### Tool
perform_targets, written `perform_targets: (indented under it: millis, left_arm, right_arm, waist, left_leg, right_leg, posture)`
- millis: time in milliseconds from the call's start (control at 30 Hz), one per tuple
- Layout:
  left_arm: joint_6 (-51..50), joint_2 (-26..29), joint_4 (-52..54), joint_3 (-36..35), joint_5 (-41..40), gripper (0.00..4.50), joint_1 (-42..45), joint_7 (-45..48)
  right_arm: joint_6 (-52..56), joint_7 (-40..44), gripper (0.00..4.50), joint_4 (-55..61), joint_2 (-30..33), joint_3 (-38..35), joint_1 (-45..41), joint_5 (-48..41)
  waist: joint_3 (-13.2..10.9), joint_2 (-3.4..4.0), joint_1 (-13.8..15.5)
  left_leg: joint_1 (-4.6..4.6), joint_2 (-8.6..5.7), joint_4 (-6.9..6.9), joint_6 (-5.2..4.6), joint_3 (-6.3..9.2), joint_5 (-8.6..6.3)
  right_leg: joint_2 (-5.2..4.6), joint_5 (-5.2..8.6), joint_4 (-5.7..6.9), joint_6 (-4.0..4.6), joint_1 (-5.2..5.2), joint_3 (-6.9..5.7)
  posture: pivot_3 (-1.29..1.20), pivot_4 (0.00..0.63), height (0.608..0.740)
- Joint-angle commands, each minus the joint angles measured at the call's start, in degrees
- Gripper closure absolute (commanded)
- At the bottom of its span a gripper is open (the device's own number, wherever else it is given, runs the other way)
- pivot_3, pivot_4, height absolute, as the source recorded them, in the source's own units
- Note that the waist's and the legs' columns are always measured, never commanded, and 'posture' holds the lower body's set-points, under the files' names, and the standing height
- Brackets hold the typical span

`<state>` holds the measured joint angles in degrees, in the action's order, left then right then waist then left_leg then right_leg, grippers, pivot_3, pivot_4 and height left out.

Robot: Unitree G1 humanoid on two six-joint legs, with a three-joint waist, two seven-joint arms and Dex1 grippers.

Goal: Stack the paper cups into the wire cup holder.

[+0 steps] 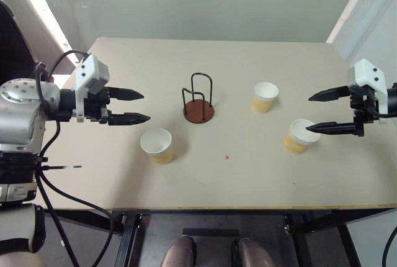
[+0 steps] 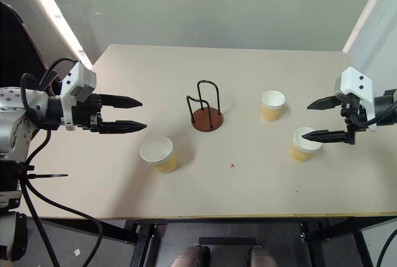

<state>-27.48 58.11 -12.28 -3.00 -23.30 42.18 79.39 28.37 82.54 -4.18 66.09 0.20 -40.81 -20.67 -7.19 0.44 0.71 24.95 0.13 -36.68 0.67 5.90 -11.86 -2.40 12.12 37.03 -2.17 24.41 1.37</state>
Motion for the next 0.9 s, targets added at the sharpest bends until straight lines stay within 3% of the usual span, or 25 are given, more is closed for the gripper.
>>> perform_targets:
  millis: [33,300,433,667,900]
  left_arm:
    - [0.22,-0.03,1.19,-1.44,-0.41,0.73,1.33,-0.75]
    - [0.48,-1.62,0.79,-1.00,-0.06,0.73,2.35,-2.33]
    - [4.67,-8.38,-5.55,2.47,6.82,0.73,7.34,-11.93]
    - [9.36,-19.69,-14.72,7.07,14.57,0.73,12.79,-22.64]
    - [16.01,-25.40,-25.50,8.71,20.20,0.73,17.54,-30.65]
  right_arm:
    - [0.23,0.05,0.00,1.49,1.35,-2.94,-0.05,-1.04]
    - [1.27,-0.46,0.00,3.38,1.40,-4.76,1.50,-2.40]
    - [0.89,-2.89,0.00,3.83,-0.28,-5.07,0.17,-2.48]
    - [7.96,-15.72,0.00,13.88,-9.56,-3.98,-3.70,-4.15]
    - [8.95,-20.39,0.00,16.53,-11.87,-3.68,-3.46,-3.31]
  waist:
    - [0.00,0.00,0.00]
    - [0.00,0.00,0.01]
    - [0.01,0.02,0.54]
    - [-0.01,-0.01,0.22]
    - [-0.01,-0.01,0.39]
  left_leg:
    - [0.00,0.00,0.00,0.00,0.00,0.00]
    - [0.00,0.00,-0.02,0.00,-0.02,0.00]
    - [-0.02,-0.01,-0.21,-0.01,0.00,0.02]
    - [-0.03,-0.05,-0.47,-0.12,-0.12,0.06]
    - [0.02,-0.05,-0.47,-0.14,-0.13,0.06]
  right_leg:
    - [0.00,0.00,0.00,0.00,0.00,0.00]
    - [0.00,-0.01,-0.01,-0.02,-0.01,0.01]
    - [0.00,-0.03,0.02,-0.06,-0.12,0.01]
    - [-0.01,-0.43,-0.08,-0.29,-0.17,0.14]
    - [-0.01,-0.48,-0.15,-0.40,-0.14,0.15]
  posture:
    - [0.00,0.150,0.740]
    - [0.00,0.150,0.740]
    - [0.00,0.150,0.740]
    - [0.00,0.150,0.740]
    - [0.00,0.150,0.740]
